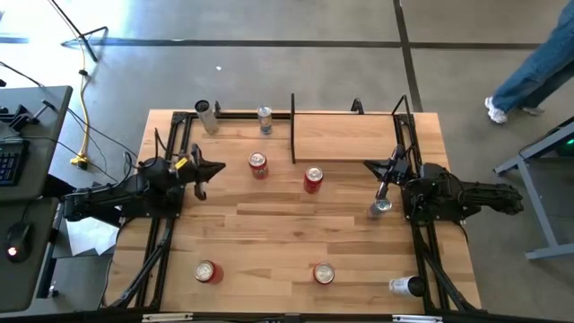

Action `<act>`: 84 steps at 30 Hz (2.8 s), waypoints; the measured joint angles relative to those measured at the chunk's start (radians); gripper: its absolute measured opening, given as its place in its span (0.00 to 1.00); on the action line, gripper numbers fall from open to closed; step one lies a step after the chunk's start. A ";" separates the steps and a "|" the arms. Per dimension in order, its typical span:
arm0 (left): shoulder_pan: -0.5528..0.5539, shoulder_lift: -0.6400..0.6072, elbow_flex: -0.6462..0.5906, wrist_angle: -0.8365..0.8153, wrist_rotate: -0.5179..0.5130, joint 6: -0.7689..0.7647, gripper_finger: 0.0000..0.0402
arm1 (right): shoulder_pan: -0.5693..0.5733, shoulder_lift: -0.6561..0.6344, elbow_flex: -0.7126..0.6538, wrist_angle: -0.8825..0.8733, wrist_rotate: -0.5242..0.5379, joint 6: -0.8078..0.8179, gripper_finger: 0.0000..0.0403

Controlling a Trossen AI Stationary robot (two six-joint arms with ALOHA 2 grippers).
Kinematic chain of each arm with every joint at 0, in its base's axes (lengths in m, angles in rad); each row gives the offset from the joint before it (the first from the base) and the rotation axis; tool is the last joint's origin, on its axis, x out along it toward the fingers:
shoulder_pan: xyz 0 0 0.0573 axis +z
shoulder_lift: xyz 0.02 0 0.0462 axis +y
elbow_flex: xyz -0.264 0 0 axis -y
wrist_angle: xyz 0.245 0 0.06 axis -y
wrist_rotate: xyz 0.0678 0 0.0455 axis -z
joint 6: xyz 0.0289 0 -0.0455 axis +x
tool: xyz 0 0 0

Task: Place canned beverage on shelf
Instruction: Put the top red-black soda can on the shelf

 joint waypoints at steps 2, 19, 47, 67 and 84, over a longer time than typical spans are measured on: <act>0.000 0.000 0.000 0.033 -0.010 -0.002 0.01 | 0.000 0.000 0.000 0.000 0.000 0.000 0.00; 0.000 0.085 0.003 0.076 -0.014 -0.028 0.01 | 0.000 0.000 0.000 0.000 0.000 -0.004 0.00; 0.104 1.039 0.892 -0.623 0.088 -0.005 0.01 | 0.000 0.000 0.000 0.000 0.000 -0.004 0.00; 0.026 1.419 1.129 -0.340 0.336 0.271 0.01 | 0.000 0.000 0.000 0.000 -0.001 -0.003 0.00; -0.025 1.791 1.465 -0.467 0.325 0.325 0.02 | 0.000 0.000 0.000 0.000 -0.001 -0.001 0.00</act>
